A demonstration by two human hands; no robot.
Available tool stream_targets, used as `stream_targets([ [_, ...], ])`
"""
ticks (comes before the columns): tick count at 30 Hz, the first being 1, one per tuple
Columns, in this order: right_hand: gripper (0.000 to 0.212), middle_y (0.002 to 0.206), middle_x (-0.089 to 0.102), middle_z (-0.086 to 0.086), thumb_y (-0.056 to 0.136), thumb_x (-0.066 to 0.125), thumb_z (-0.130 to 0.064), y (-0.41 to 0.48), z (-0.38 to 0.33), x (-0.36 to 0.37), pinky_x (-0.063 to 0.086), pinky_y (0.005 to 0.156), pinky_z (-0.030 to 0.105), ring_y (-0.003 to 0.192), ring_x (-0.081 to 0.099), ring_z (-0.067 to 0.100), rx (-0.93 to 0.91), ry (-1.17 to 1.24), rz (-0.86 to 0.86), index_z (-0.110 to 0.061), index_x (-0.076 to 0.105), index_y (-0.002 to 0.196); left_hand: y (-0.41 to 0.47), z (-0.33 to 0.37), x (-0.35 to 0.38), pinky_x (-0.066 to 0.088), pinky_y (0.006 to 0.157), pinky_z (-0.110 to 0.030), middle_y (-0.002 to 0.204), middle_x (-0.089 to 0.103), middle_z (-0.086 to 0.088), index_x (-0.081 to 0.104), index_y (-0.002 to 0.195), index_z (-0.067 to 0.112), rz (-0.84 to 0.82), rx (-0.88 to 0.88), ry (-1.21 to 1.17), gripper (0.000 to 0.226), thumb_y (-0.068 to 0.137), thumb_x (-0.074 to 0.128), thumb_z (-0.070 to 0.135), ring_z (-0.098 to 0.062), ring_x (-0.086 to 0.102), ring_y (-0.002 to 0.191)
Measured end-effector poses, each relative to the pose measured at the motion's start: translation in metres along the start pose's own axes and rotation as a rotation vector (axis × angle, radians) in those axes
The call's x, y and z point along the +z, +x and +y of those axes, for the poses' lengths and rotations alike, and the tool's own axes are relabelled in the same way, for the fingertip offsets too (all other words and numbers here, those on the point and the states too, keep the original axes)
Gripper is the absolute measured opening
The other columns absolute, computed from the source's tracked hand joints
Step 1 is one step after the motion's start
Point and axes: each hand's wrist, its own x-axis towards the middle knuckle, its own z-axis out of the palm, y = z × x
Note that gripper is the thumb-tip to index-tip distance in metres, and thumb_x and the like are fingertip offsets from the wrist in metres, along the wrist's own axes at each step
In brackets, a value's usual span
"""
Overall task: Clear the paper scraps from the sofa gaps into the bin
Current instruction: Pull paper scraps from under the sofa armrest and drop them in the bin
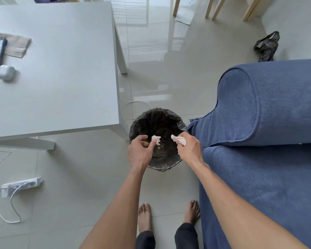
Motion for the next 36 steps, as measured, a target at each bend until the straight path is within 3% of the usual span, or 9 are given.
stream_targets([
  [7,0.034,0.116,0.063,0.013,0.093,0.059,-0.010,0.004,-0.002,0.003,0.053,0.084,0.044,0.101,0.061,0.031,0.027,-0.003,-0.009,-0.016,0.053,0.126,0.002,-0.007,0.001,0.057,0.091,-0.043,0.097,0.073,-0.002,0.070,0.118,0.016,0.014,-0.028,-0.010,0.029,0.096,0.066,0.034,-0.024,0.072,0.093],
  [12,0.043,0.121,0.063,0.015,0.091,0.063,-0.017,0.007,-0.007,0.007,0.052,0.078,0.039,0.104,0.062,0.035,0.049,0.020,-0.034,-0.013,0.042,0.127,0.002,-0.014,-0.006,0.055,0.088,-0.035,0.098,0.073,-0.001,0.070,0.117,0.015,0.030,-0.014,0.067,0.028,0.097,0.063,0.033,-0.023,0.070,0.095],
  [18,0.045,0.122,0.064,0.009,0.091,0.062,-0.033,-0.001,-0.002,0.012,0.047,0.087,0.037,0.109,0.061,0.031,0.036,0.059,-0.075,-0.017,0.048,0.130,-0.004,-0.019,-0.016,0.051,0.088,-0.038,0.107,0.071,-0.001,0.064,0.122,0.017,-0.013,0.144,0.319,0.027,0.102,0.054,0.031,-0.023,0.066,0.103],
  [23,0.056,0.132,0.059,0.011,0.094,0.060,-0.038,-0.011,0.005,0.010,0.047,0.097,0.039,0.119,0.058,0.029,-0.021,0.120,-0.094,-0.017,0.044,0.143,-0.013,-0.011,-0.014,0.051,0.088,-0.040,0.111,0.070,-0.001,0.062,0.123,0.018,-0.010,0.182,0.370,0.028,0.102,0.053,0.033,-0.023,0.066,0.103],
  [29,0.054,0.139,0.057,0.010,0.097,0.055,-0.041,-0.026,0.021,0.001,0.044,0.103,0.039,0.128,0.053,0.028,-0.031,0.132,-0.014,-0.016,0.046,0.145,-0.028,-0.002,-0.007,0.052,0.093,-0.039,0.119,0.066,-0.002,0.063,0.126,0.020,-0.036,0.262,0.378,0.035,0.101,0.051,0.042,-0.022,0.065,0.108],
  [33,0.051,0.135,0.060,0.006,0.097,0.054,-0.043,-0.070,0.055,-0.014,0.043,0.100,0.036,0.125,0.055,0.026,0.064,0.183,0.110,-0.017,0.050,0.141,-0.051,0.002,-0.002,0.043,0.109,-0.039,0.138,0.059,-0.006,0.059,0.137,0.017,-0.149,0.358,0.444,0.047,0.103,0.044,0.046,-0.026,0.054,0.129],
  [36,0.053,0.135,0.059,0.002,0.097,0.053,-0.046,-0.101,0.083,-0.038,0.046,0.099,0.038,0.125,0.055,0.023,0.083,0.161,0.225,-0.017,0.050,0.142,-0.080,0.009,0.006,0.039,0.108,-0.035,0.138,0.059,-0.004,0.059,0.135,0.016,-0.189,0.474,0.530,0.046,0.102,0.048,0.046,-0.026,0.053,0.129],
])
